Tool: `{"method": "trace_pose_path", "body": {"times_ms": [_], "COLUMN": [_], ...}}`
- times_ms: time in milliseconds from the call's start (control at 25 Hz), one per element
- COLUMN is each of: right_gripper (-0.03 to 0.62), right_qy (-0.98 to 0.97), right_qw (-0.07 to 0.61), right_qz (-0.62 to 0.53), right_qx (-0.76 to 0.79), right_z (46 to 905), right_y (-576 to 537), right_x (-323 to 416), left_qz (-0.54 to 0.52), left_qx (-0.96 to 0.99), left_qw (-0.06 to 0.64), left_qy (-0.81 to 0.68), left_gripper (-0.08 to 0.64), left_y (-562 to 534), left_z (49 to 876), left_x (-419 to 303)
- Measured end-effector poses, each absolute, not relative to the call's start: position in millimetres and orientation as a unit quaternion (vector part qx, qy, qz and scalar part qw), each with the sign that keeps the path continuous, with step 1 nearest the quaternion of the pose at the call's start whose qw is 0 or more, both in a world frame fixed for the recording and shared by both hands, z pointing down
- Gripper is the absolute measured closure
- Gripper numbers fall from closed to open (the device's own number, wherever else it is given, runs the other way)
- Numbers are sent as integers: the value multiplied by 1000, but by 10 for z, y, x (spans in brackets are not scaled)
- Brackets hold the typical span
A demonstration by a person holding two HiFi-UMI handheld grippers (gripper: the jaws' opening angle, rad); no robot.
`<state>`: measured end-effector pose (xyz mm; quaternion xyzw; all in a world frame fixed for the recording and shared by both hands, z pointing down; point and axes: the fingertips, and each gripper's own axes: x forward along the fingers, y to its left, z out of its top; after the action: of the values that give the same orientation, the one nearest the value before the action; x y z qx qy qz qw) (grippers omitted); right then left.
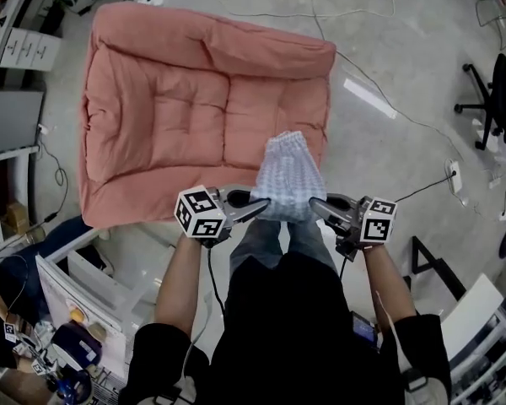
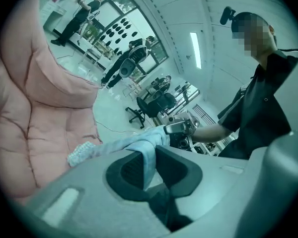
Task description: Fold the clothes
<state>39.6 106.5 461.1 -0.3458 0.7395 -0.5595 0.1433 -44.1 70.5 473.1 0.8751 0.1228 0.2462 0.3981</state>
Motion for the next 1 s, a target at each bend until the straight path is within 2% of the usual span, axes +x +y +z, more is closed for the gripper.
{"method": "trace_pose_path", "body": {"times_ms": [360,720,1000], "right_gripper": [575,575,575], "right_qy": [738,728,722], "right_qw": [147,180,215], "right_qz": [-550,-518,-493], "right_qx": [-364,-412,-435], "right_z": [4403,4197,3907], "right_y": [1315,1820,2250], "right_x": [-96,-567,-591], "left_qz": [261,288,301], "left_qx": [868,866,857], "left_qw": [406,376,374], "left_qy": [121,158,188], "left_gripper": [517,517,517], "left_y": [1001,1423,1730], "left_z": [4609,4459,4139], "left_x": [-990,-1433,-1451]}}
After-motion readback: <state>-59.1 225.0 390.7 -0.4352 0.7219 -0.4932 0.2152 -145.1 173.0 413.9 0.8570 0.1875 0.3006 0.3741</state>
